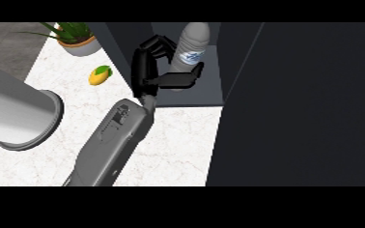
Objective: Pick up the bottled water, place it into the cabinet and close the cabinet
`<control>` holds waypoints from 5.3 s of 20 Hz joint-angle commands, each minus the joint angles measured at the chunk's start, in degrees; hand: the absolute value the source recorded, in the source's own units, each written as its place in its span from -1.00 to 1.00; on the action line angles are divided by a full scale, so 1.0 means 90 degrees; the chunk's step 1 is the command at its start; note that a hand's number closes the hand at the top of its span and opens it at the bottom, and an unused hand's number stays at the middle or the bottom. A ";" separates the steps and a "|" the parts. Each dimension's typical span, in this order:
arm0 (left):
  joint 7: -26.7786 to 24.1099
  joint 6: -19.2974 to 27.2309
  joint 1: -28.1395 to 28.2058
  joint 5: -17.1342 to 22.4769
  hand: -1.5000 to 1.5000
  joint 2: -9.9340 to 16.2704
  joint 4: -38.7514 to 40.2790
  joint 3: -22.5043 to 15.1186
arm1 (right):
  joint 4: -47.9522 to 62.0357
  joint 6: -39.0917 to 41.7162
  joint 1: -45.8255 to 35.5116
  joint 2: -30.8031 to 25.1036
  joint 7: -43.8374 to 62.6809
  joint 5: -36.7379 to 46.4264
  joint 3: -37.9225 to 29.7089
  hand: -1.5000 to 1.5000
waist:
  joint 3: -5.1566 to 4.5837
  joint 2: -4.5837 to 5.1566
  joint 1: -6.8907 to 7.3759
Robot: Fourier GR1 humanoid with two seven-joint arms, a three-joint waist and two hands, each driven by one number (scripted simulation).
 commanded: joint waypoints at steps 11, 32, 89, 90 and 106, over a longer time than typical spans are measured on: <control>-0.0934 0.0204 -0.1584 -0.0177 1.00 -0.0073 0.3183 0.0774 | -0.0345 0.0035 0.0239 -0.0128 -0.0238 0.0154 0.0159 -1.00 | 0.0000 0.0039 -0.0107; -0.1906 0.0682 -0.2342 -0.0306 1.00 0.0108 0.5735 0.1311 | -0.0587 0.0111 -0.0057 -0.0291 0.0124 -0.0108 -0.0177 -1.00 | -0.0009 0.0105 -0.0206; -0.1723 -0.2912 0.1985 0.1475 1.00 0.0515 -0.0679 -0.0333 | -0.0664 -0.0256 0.0111 -0.0930 -0.0045 -0.0054 -0.0146 -1.00 | -0.0005 -0.0105 0.0374; -0.1886 -0.2622 0.2414 0.1323 1.00 0.0334 -0.1015 -0.0560 | -0.0787 -0.0231 0.0511 -0.1163 -0.0298 0.0109 0.0115 -1.00 | 0.0000 -0.0147 0.0322; -0.1803 -0.2759 0.6347 0.1274 1.00 0.1823 -0.5191 -0.1236 | -0.0659 0.0627 -0.1236 -0.0515 0.1121 -0.0265 0.1272 1.00 | -0.0019 -0.0070 0.0327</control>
